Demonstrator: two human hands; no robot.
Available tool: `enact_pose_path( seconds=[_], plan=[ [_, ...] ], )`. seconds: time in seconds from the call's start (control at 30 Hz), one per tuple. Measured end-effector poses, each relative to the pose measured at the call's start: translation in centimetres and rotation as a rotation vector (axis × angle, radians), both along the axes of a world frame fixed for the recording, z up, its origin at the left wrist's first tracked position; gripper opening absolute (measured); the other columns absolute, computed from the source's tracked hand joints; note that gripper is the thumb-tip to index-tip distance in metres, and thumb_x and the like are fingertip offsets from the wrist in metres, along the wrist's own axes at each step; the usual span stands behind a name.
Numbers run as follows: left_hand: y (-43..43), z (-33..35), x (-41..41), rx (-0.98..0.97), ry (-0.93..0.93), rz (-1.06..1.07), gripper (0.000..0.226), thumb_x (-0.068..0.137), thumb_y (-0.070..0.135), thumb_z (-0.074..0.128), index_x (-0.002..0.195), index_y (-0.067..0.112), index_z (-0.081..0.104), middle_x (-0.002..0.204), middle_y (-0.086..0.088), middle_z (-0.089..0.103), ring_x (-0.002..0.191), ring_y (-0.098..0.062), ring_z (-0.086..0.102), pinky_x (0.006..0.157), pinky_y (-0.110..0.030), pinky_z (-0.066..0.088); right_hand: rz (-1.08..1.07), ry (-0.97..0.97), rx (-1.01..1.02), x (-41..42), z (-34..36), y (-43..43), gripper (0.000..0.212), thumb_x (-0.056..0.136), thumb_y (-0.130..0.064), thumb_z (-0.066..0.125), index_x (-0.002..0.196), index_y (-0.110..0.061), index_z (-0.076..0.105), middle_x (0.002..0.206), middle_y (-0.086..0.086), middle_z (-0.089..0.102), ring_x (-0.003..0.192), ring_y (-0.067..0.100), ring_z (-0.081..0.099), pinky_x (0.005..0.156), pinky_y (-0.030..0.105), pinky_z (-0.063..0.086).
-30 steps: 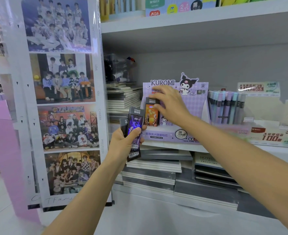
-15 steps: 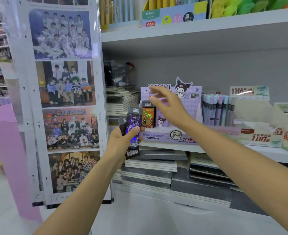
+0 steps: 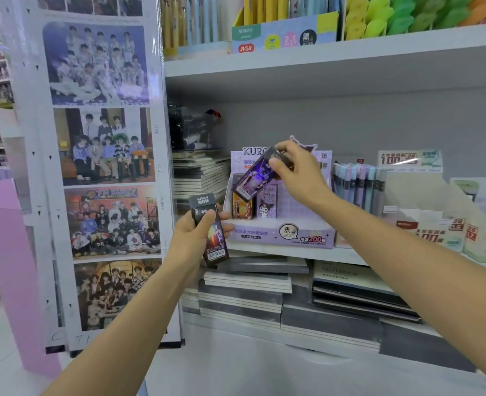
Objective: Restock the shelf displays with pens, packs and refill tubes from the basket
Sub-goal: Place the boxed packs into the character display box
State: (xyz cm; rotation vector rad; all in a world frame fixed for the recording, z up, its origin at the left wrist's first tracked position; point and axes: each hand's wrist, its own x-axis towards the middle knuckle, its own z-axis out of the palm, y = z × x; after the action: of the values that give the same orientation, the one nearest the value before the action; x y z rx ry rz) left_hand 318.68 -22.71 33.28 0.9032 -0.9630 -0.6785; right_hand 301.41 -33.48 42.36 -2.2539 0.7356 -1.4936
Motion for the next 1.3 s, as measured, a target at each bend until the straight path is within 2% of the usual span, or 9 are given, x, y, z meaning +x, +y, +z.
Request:
enact_pose_path(
  seconds=[0.13,0.27,0.47,0.67,0.83,0.97,1.1,1.23,1.3],
  plan=[
    [0.0,-0.2,-0.2,0.044,-0.051,0.017,0.015,0.101,0.013,0.048,0.109,0.009,0.060,0.104,-0.006,0.072,0.076,-0.018,0.073,0.067,-0.026,0.059,-0.013,0.100,-0.079,1.3,-1.5,0.3,0.015,0.096,-0.012,0.055,0.109,-0.007,0.058,0.093,0.010,0.069,0.085,0.027,0.064,0.081,0.048,0.051],
    [-0.1,-0.7,0.0,0.119,-0.112,0.031,0.020,0.101,0.017,0.047,0.115,0.010,0.059,0.108,-0.001,0.072,0.085,-0.019,0.073,0.068,-0.027,0.058,-0.030,0.221,-0.135,1.5,-1.8,0.0,0.017,0.096,-0.014,0.055,0.112,-0.009,0.059,0.095,0.009,0.067,0.084,0.026,0.062,0.077,0.039,0.051],
    [-0.1,-1.0,0.1,0.088,-0.108,0.020,0.021,0.102,0.013,0.045,0.116,0.006,0.058,0.109,-0.005,0.071,0.074,-0.013,0.072,0.064,-0.021,0.057,-0.043,0.391,-0.194,2.3,-0.1,-0.8,0.019,0.095,-0.013,0.057,0.113,-0.009,0.060,0.090,0.005,0.063,0.079,0.020,0.053,0.066,0.026,0.032],
    [0.3,-0.8,0.1,0.090,-0.109,0.005,0.021,0.101,0.014,0.046,0.116,0.006,0.059,0.109,-0.006,0.071,0.072,-0.014,0.071,0.064,-0.022,0.058,-0.064,0.508,-0.247,5.6,0.3,-0.5,0.032,0.095,-0.018,0.058,0.127,-0.014,0.059,0.120,0.010,0.066,0.110,0.027,0.057,0.092,0.032,0.043],
    [0.3,-0.7,0.1,0.097,-0.109,0.003,0.019,0.101,0.013,0.047,0.113,0.006,0.059,0.109,-0.007,0.071,0.072,-0.016,0.070,0.065,-0.022,0.058,-0.174,0.438,-0.259,4.2,-0.5,-1.7,0.035,0.094,-0.020,0.060,0.128,-0.013,0.060,0.111,0.009,0.063,0.110,0.027,0.054,0.085,0.025,0.035],
    [0.2,-0.8,0.2,0.095,-0.107,0.009,0.020,0.101,0.014,0.047,0.114,0.005,0.059,0.106,-0.006,0.072,0.070,-0.014,0.070,0.064,-0.022,0.057,-0.160,0.408,-0.359,4.0,-2.8,-1.5,0.047,0.095,-0.016,0.058,0.141,-0.014,0.047,0.139,0.007,0.049,0.129,0.025,0.041,0.109,0.038,0.033],
    [0.1,-0.8,0.3,0.115,-0.114,0.007,0.023,0.101,0.016,0.049,0.117,0.003,0.059,0.108,-0.009,0.072,0.074,-0.017,0.070,0.071,-0.026,0.060,-0.154,0.504,-0.359,4.9,-3.2,-1.8,0.047,0.100,-0.012,0.045,0.146,-0.018,0.039,0.146,0.003,0.045,0.137,0.023,0.036,0.116,0.037,0.023],
    [0.4,-0.5,0.5,0.125,-0.138,-0.007,0.022,0.100,0.017,0.050,0.115,0.004,0.061,0.103,-0.004,0.074,0.076,-0.017,0.072,0.069,-0.026,0.059,-0.156,0.589,-0.299,4.6,-2.2,-1.8,0.046,0.100,-0.017,0.045,0.146,-0.018,0.040,0.147,0.003,0.040,0.137,0.020,0.031,0.115,0.037,0.022],
    [0.6,-0.4,0.7,0.127,-0.198,0.011,0.020,0.099,0.020,0.053,0.112,0.008,0.063,0.098,-0.003,0.076,0.082,-0.017,0.073,0.069,-0.029,0.059,-0.124,0.507,-0.264,4.2,-1.8,-1.2,0.044,0.100,-0.022,0.048,0.143,-0.015,0.044,0.149,0.004,0.038,0.139,0.019,0.030,0.115,0.039,0.023]
  ],
)
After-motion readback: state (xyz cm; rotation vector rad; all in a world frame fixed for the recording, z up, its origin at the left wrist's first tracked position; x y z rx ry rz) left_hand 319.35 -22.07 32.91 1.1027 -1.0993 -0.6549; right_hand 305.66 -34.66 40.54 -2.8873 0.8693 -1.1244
